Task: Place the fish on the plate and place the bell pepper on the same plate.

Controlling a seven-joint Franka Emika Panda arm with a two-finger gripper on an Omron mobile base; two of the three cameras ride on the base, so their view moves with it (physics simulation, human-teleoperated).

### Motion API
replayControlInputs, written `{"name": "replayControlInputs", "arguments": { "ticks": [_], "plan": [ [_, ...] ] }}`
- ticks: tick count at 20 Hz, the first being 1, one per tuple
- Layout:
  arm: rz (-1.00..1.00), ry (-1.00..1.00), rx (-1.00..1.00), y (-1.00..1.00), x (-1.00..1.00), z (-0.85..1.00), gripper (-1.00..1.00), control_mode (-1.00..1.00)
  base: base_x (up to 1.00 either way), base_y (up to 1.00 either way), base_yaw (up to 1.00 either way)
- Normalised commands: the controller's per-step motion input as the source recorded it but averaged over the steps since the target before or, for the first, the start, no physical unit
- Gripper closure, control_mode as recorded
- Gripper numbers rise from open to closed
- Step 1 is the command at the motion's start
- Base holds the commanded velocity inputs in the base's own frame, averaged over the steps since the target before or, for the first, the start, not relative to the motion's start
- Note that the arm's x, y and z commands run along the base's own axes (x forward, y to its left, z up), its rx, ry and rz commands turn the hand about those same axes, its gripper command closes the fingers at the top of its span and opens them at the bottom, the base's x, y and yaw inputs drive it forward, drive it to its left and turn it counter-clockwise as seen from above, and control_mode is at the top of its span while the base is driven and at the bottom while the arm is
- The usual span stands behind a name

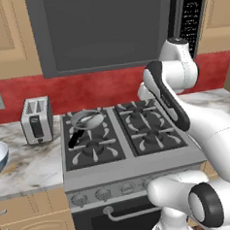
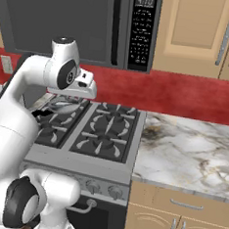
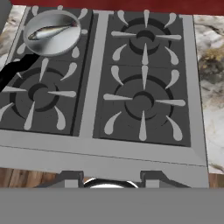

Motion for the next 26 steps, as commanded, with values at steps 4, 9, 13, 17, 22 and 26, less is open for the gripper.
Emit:
{"name": "replayControlInputs", "arguments": {
  "ticks": [4,9,13,17,22,26],
  "plan": [
    [0.00,0.00,0.00,0.00,-0.07,0.00,-1.00,-1.00,0.00,0.00,0.00],
    [0.00,-0.11,0.00,0.13,-0.19,-0.04,-1.00,-1.00,0.00,0.00,0.00],
    [-0.01,-0.11,0.00,0.33,-0.19,-0.14,-1.00,-1.00,0.00,0.00,0.00],
    [-0.04,-0.03,0.00,0.40,-0.14,-0.17,-1.00,-1.00,0.00,0.00,0.00],
    [0.00,0.00,0.00,0.39,0.10,-0.14,-1.00,-1.00,0.00,0.00,0.00],
    [0.00,0.00,0.00,0.53,0.21,-0.24,-1.00,-1.00,0.00,0.00,0.00]
  ]
}}
